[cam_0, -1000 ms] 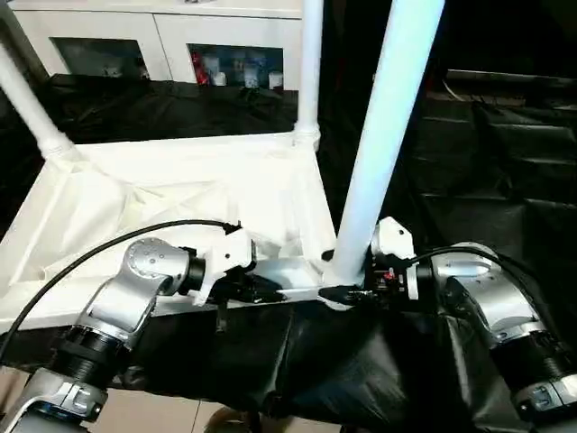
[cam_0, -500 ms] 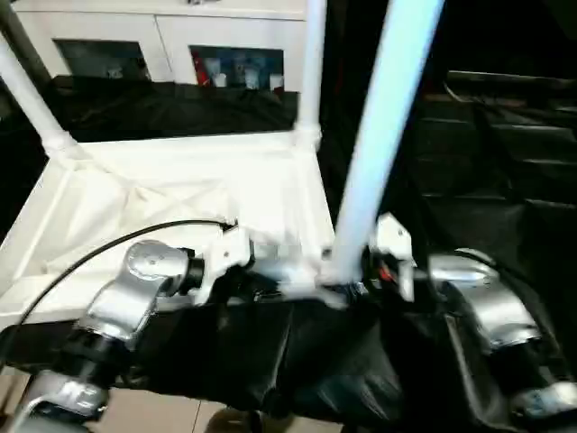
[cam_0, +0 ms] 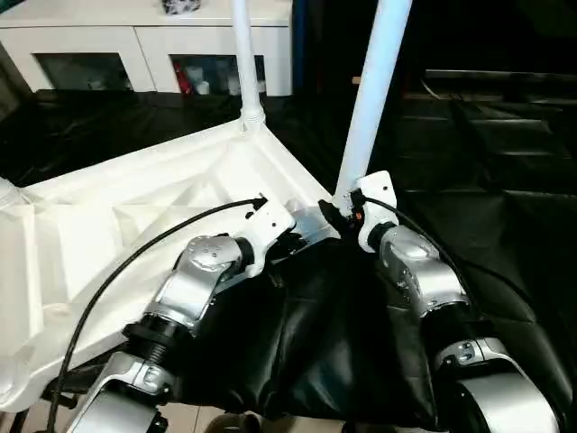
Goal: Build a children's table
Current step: Rotate leg to tighten
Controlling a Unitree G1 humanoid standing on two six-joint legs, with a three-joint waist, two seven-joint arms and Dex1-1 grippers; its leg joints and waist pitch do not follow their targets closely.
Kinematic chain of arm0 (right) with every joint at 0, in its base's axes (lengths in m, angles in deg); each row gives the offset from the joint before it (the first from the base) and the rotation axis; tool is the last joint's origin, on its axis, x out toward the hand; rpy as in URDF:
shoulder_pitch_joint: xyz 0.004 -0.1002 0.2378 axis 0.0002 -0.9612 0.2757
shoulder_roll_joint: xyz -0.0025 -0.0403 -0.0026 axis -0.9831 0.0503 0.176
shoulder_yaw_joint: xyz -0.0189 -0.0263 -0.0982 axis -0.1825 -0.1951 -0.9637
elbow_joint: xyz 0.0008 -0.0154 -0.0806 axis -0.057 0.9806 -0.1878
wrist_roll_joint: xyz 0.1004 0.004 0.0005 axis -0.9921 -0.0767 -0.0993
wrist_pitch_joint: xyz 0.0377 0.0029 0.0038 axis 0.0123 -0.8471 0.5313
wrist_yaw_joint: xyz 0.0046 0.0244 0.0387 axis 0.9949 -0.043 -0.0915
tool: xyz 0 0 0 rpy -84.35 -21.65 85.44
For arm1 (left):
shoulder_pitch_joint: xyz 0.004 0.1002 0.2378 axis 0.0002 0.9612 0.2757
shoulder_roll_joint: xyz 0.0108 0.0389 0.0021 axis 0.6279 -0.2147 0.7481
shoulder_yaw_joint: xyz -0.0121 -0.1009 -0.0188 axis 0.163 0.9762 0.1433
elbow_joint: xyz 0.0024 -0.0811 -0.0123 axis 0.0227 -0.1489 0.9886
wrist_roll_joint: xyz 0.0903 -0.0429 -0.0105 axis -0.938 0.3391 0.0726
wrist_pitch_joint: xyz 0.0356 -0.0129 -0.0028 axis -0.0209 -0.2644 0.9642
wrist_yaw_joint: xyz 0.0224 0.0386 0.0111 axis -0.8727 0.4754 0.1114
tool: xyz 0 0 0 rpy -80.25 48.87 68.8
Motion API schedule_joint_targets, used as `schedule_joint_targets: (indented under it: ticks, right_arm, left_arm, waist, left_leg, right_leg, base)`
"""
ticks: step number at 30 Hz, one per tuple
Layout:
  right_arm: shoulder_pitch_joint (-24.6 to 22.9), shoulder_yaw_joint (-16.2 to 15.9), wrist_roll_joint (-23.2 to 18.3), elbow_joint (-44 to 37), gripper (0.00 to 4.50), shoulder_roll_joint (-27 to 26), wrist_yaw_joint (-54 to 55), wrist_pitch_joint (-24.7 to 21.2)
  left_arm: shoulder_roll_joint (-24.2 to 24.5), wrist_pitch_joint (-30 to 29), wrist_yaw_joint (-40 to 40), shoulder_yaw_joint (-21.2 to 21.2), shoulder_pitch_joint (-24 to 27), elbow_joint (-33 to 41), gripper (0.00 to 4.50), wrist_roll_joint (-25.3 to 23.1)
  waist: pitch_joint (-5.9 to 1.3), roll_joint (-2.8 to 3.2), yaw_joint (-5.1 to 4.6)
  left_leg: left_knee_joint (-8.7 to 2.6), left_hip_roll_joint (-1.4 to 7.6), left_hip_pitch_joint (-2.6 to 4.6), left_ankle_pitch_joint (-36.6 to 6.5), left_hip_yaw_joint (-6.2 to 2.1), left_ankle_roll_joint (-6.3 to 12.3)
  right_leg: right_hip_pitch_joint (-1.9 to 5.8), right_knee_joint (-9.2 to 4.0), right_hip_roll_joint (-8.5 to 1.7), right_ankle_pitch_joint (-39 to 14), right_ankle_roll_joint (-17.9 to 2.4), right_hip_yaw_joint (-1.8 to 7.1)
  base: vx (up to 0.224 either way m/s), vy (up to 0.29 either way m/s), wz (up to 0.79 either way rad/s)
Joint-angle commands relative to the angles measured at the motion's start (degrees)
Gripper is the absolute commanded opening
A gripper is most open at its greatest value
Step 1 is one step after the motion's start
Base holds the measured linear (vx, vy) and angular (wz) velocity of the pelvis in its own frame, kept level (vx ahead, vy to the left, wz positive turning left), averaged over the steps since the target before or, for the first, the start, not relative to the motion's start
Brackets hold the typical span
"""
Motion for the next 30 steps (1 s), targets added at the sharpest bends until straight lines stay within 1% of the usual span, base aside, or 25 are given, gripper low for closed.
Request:
schedule_joint_targets:
  ticks: [1,3,4,5,6,7,8,9,10,12,13,14,15,16,17,19,20,23,24,25,26,27,28,29,30]
  right_arm:
    - [-1.14,-3.76,-0.98,1.38,3.61,-4.67,-5.09,-0.48]
    - [-1.01,-4.24,-0.01,2.07,3.83,-4.21,-5.36,0.69]
    - [-0.99,-4.23,0.03,2.13,3.83,-4.15,-5.34,0.77]
    - [-0.89,-4.2,0.22,2.48,3.95,-3.79,-5.22,1.22]
    - [-0.92,-4.54,1.02,2.78,3.95,-2.28,-6.28,2.37]
    - [-1.07,-4.68,1.22,2.67,3.95,-1.54,-7.32,2.83]
    - [-1.18,-4.77,1.17,2.46,3.95,-1.25,-7.97,2.9]
    - [-1.86,-5.22,0.8,1.21,3.95,0.34,-11.76,3.27]
    - [-2.31,-5.44,0.41,0.27,3.95,1.06,-13.64,3.1]
    - [-3.01,-5.88,-0.06,-1.12,3.95,2.08,-16.33,2.87]
    - [-3.64,-6.42,-0.27,-2.25,3.95,2.9,-18.46,2.99]
    - [-5.23,-8.05,-0.39,-4.76,3.95,5.12,-23.57,3.65]
    - [-6.27,-8.89,-0.91,-6.3,3.95,6.43,-27.03,4.21]
    - [-7.05,-9.53,-1.38,-7.54,3.95,7.45,-29.7,4.48]
    - [-7.84,-10.15,-1.77,-8.82,3.95,8.47,-31.89,4.59]
    - [-9.33,-11.22,-2.78,-11.33,3.95,10.44,-36.55,4.32]
    - [-9.91,-11.72,-3.06,-12.32,3.95,11.2,-38.22,4.41]
    - [-11.44,-12.63,-4.69,-15.66,3.95,13.25,-43.43,3.1]
    - [-11.5,-12.65,-4.79,-15.84,3.95,13.36,-43.71,3.01]
    - [-11.79,-12.74,-5.27,-16.72,3.79,13.91,-45.03,2.58]
    - [-12.22,-12.86,-6.33,-18.45,3.79,15.02,-47.44,1.7]
    - [-12.4,-12.87,-6.75,-19.22,3.79,15.49,-48.47,1.19]
    - [-12.49,-12.96,-6.94,-19.75,3.69,15.91,-49.3,0.97]
    - [-12.49,-12.96,-6.94,-19.75,3.69,15.91,-49.3,0.97]
    - [-12.51,-12.97,-6.95,-19.84,3.48,15.96,-49.41,0.93]
  left_arm:
    - [-2.36,1.94,1.24,-0.56,-1.81,2.26,0.0,1.32]
    - [-1.59,2.6,-0.52,-0.84,-1.0,3.3,0.0,1.55]
    - [-1.5,2.69,-0.68,-0.87,-0.93,3.39,0.0,1.58]
    - [-1.05,3.17,-1.51,-0.99,-0.57,3.87,0.0,1.73]
    - [-0.06,3.31,-3.79,-0.87,0.28,5.11,0.0,2.88]
    - [0.44,3.72,-4.84,-0.85,0.58,5.54,0.0,3.34]
    - [0.58,3.68,-5.22,-0.75,0.68,5.7,0.0,3.62]
    - [1.35,3.48,-7.33,-0.14,1.2,6.6,0.0,5.18]
    - [1.7,3.45,-8.08,0.12,1.32,6.85,0.0,5.7]
    - [2.13,3.58,-9.27,0.49,1.44,7.11,0.0,6.52]
    - [2.48,3.62,-10.21,0.75,1.51,7.3,0.0,7.12]
    - [3.47,3.62,-12.68,1.3,1.74,7.71,0.0,8.51]
    - [4.22,3.42,-14.51,1.52,1.97,8.11,0.0,9.44]
    - [4.87,3.11,-15.89,1.7,2.14,8.4,0.0,10.11]
    - [5.71,3.38,-17.35,1.63,2.35,8.53,0.0,10.48]
    - [7.61,3.71,-20.09,1.14,2.68,8.54,0.0,10.6]
    - [8.33,4.08,-21.11,1.1,2.79,8.35,0.0,10.68]
    - [10.31,4.92,-24.24,0.95,3.0,7.94,0.0,11.22]
    - [10.44,5.0,-24.49,0.94,3.02,7.95,0.0,11.28]
    - [11.05,5.27,-25.68,0.87,3.14,8.0,0.0,11.57]
    - [12.35,5.12,-28.15,0.69,3.45,8.51,0.0,12.32]
    - [12.88,5.1,-29.13,0.62,3.54,8.69,0.0,12.58]
    - [13.48,4.99,-30.21,0.48,3.66,8.9,0.0,12.81]
    - [13.48,4.99,-30.21,0.48,3.66,8.9,0.0,12.81]
    - [13.55,5.0,-30.36,0.47,3.67,8.91,0.0,12.83]
  waist:
    - [-4.79,-0.31,0.08]
    - [-4.75,-0.15,-0.01]
    - [-4.71,-0.17,-0.09]
    - [-4.76,-0.19,-0.1]
    - [-4.76,-0.03,-0.26]
    - [-4.83,-0.09,-0.32]
    - [-4.86,-0.08,-0.44]
    - [-4.92,0.0,-0.5]
    - [-5.03,-0.05,-0.49]
    - [-5.08,-0.13,-0.24]
    - [-5.09,-0.05,-0.14]
    - [-5.15,0.0,0.0]
    - [-5.07,-0.09,0.18]
    - [-5.14,0.21,0.42]
    - [-5.1,0.05,0.5]
    - [-4.96,0.09,0.54]
    - [-4.89,0.11,0.58]
    - [-4.8,0.08,0.63]
    - [-4.82,0.15,0.74]
    - [-4.87,0.06,0.75]
    - [-4.95,0.09,0.82]
    - [-4.99,0.0,0.95]
    - [-4.98,0.05,1.07]
    - [-5.1,0.07,1.22]
    - [-5.03,0.1,1.31]
  left_leg:
    - [-4.29,4.05,1.0,-8.88,-2.12,3.75]
    - [-4.38,4.09,1.05,-10.14,-2.15,3.36]
    - [-4.42,4.09,1.03,-10.38,-2.13,3.25]
    - [-4.47,4.14,1.06,-10.63,-2.22,3.05]
    - [-4.47,4.13,0.94,-10.62,-2.23,2.92]
    - [-4.44,4.11,0.89,-10.29,-2.25,3.0]
    - [-4.37,4.06,0.87,-9.71,-2.21,3.37]
    - [-4.29,4.04,0.88,-9.52,-2.17,3.66]
    - [-4.16,4.07,0.93,-8.81,-2.12,4.28]
    - [-3.97,4.07,0.9,-7.69,-2.02,5.42]
    - [-3.95,4.12,0.89,-7.1,-1.98,6.04]
    - [-3.92,4.1,1.03,-7.57,-1.92,6.08]
    - [-3.9,4.08,0.98,-7.85,-1.91,6.08]
    - [-3.9,4.23,0.96,-8.55,-1.96,6.0]
    - [-3.96,4.29,0.99,-9.01,-1.96,5.97]
    - [-4.1,4.28,1.02,-10.38,-1.92,5.73]
    - [-4.22,4.39,1.11,-11.49,-1.97,5.29]
    - [-4.44,4.49,1.31,-12.94,-1.98,4.13]
    - [-4.45,4.52,1.33,-13.1,-2.01,3.94]
    - [-4.49,4.48,1.2,-12.7,-2.06,3.83]
    - [-4.45,4.49,1.22,-12.24,-2.03,3.85]
    - [-4.4,4.45,1.21,-11.78,-2.0,4.07]
    - [-4.39,4.5,1.21,-11.56,-2.02,4.15]
    - [-4.28,4.52,1.24,-11.03,-1.94,4.36]
    - [-4.28,4.51,1.2,-10.98,-1.92,4.41]
  right_leg:
    - [2.73,-3.68,-4.06,-6.52,-14.92,2.66]
    - [2.68,-3.82,-4.1,-7.91,-14.83,2.68]
    - [2.66,-3.87,-4.1,-8.16,-14.78,2.69]
    - [2.69,-3.84,-4.14,-8.35,-14.75,2.67]
    - [2.74,-3.75,-4.11,-7.75,-14.89,2.66]
    - [2.8,-3.61,-4.05,-7.01,-15.0,2.63]
    - [2.82,-3.52,-3.99,-5.71,-15.28,2.61]
    - [2.85,-3.43,-3.97,-5.06,-15.5,2.61]
    - [2.92,-3.32,-3.97,-3.76,-15.96,2.57]
    - [3.01,-3.16,-3.94,-2.14,-16.37,2.61]
    - [2.91,-3.11,-3.93,-1.77,-16.62,2.6]
    - [2.91,-3.18,-3.82,-2.54,-16.74,2.51]
    - [2.98,-3.23,-3.8,-3.04,-16.5,2.49]
    - [3.0,-3.16,-3.95,-3.69,-16.4,2.52]
    - [2.96,-3.27,-3.84,-4.29,-16.21,2.48]
    - [2.82,-3.49,-3.78,-6.27,-16.19,2.52]
    - [2.72,-3.72,-3.83,-8.04,-15.84,2.55]
    - [2.59,-3.91,-3.82,-10.3,-15.53,2.65]
    - [2.58,-3.86,-3.86,-10.58,-15.46,2.65]
    - [2.63,-3.75,-3.8,-10.19,-15.36,2.65]
    - [2.59,-3.7,-3.87,-9.56,-15.55,2.66]
    - [2.64,-3.63,-3.81,-9.23,-15.6,2.65]
    - [2.61,-3.61,-3.86,-9.09,-15.61,2.68]
    - [2.52,-3.48,-3.86,-8.53,-15.8,2.67]
    - [2.46,-3.55,-3.89,-8.62,-15.86,2.7]
  base:
    - [0.0,0.0,0.0]
    - [0.0,0.0,0.0]
    - [0.0,0.0,0.0]
    - [0.0,0.0,0.0]
    - [0.0,0.0,0.0]
    - [0.0,0.0,0.0]
    - [0.0,0.0,0.0]
    - [0.0,0.0,0.0]
    - [0.0,0.0,0.0]
    - [0.0,0.0,0.0]
    - [0.0,0.0,0.0]
    - [0.0,0.0,0.0]
    - [0.0,0.0,0.0]
    - [0.0,0.0,0.0]
    - [0.0,0.0,0.0]
    - [0.0,0.0,0.0]
    - [0.0,0.0,0.0]
    - [0.0,0.0,0.0]
    - [0.0,0.0,0.0]
    - [0.0,0.0,0.0]
    - [0.0,0.0,0.0]
    - [0.0,0.0,0.0]
    - [0.0,0.0,0.0]
    - [0.0,0.0,0.0]
    - [0.0,0.0,0.0]
